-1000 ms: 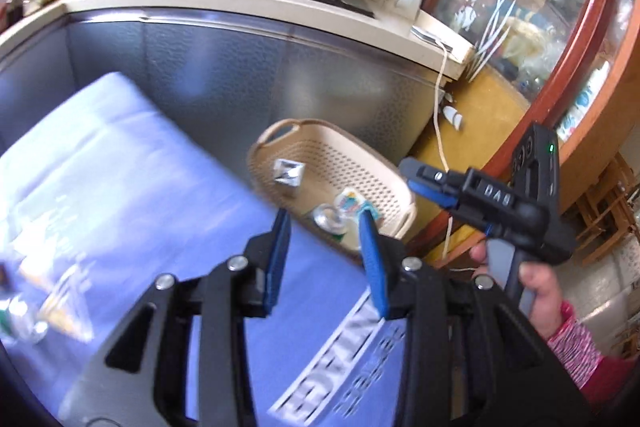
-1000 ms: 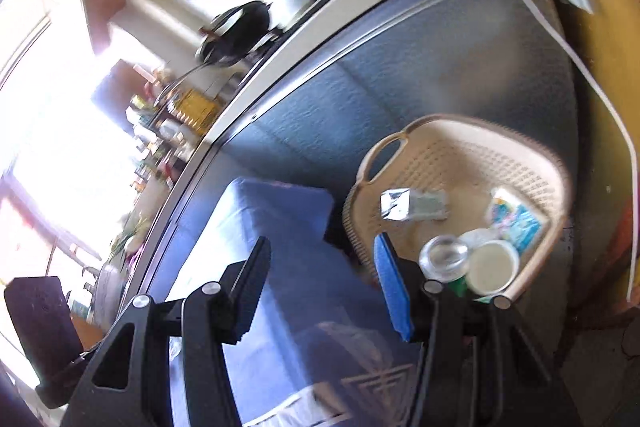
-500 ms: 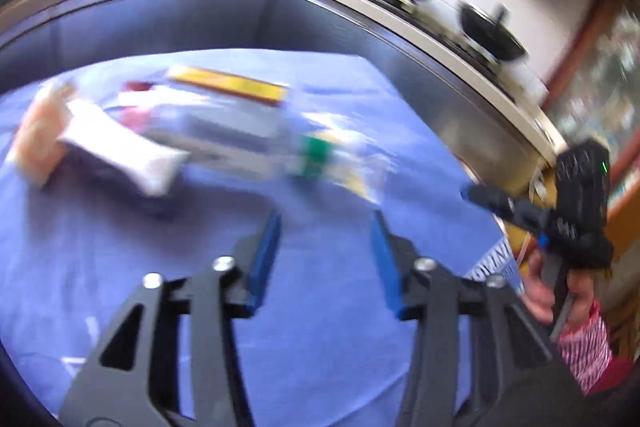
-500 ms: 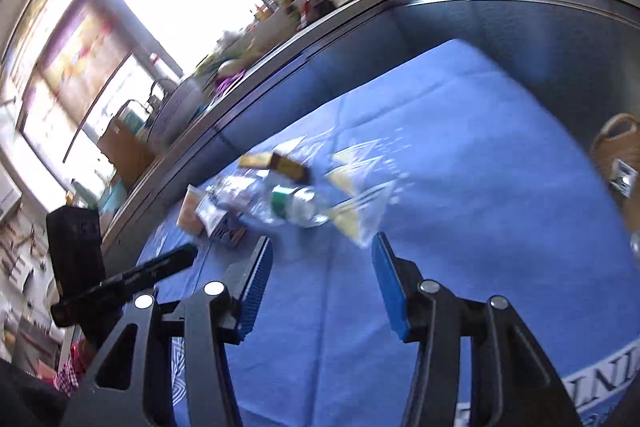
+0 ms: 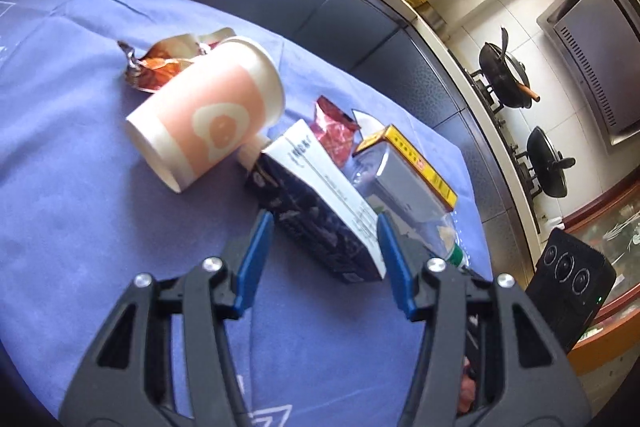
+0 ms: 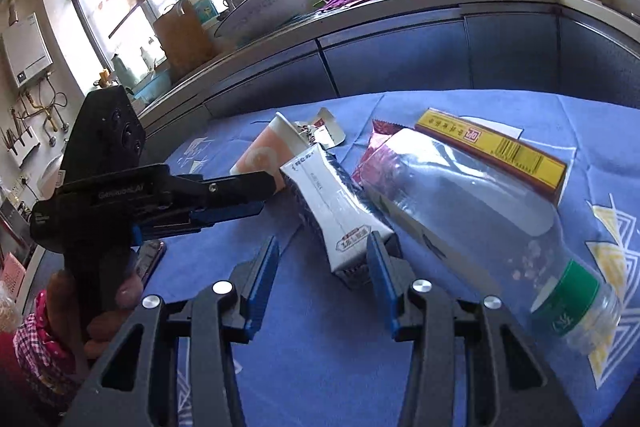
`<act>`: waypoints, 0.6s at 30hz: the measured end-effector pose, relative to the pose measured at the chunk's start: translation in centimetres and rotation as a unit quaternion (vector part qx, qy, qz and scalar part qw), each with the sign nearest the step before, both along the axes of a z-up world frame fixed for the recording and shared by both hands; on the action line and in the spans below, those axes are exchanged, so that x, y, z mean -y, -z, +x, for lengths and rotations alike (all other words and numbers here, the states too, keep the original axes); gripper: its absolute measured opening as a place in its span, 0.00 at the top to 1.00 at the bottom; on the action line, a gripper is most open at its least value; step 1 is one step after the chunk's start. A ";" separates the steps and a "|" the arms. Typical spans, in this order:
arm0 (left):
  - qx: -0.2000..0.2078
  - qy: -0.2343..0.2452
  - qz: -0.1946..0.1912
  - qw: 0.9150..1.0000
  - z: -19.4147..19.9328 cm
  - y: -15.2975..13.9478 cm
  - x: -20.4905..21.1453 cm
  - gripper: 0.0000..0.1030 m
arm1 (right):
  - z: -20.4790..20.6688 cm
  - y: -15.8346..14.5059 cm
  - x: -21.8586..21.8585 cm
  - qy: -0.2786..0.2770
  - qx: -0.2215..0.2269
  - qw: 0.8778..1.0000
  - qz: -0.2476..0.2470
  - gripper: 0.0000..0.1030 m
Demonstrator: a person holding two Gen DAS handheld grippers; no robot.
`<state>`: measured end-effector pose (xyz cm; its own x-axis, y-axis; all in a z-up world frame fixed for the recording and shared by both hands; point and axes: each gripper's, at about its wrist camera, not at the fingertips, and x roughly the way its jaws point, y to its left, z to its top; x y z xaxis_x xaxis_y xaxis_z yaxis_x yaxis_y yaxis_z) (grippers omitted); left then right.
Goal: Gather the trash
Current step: 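Grasp the white milk carton with left gripper while right gripper grasps the clear plastic bottle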
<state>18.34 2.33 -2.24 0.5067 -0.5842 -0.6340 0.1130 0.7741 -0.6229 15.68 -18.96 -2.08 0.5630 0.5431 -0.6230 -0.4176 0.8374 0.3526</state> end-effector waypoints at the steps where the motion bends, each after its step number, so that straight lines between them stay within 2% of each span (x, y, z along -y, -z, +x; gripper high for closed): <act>1: -0.003 0.001 0.002 1.000 0.2 0.2 -0.3 0.50 | 0.4 0.3 0.0 0.003 -0.001 1.000 0.000 0.55; 5: -0.011 0.000 0.003 1.000 1.1 0.8 -0.4 0.49 | 1.4 1.1 0.5 0.012 0.007 1.000 0.012 0.55; 9: -0.018 -0.001 0.002 1.000 1.7 1.2 -0.5 0.44 | 0.2 1.1 -0.2 -0.060 -0.045 0.995 0.073 0.54; 11: -0.013 0.001 0.005 1.000 1.6 1.2 -0.4 0.44 | -0.9 0.7 -0.7 -0.073 -0.034 0.994 0.067 0.54; 15: -0.012 0.004 0.014 1.000 1.8 1.0 0.6 0.44 | -0.4 -0.3 0.1 -0.015 0.014 0.999 0.026 0.54; 18: -0.013 0.006 0.017 1.000 2.0 1.0 1.2 0.44 | 1.6 0.4 0.6 0.003 0.002 1.000 0.026 0.55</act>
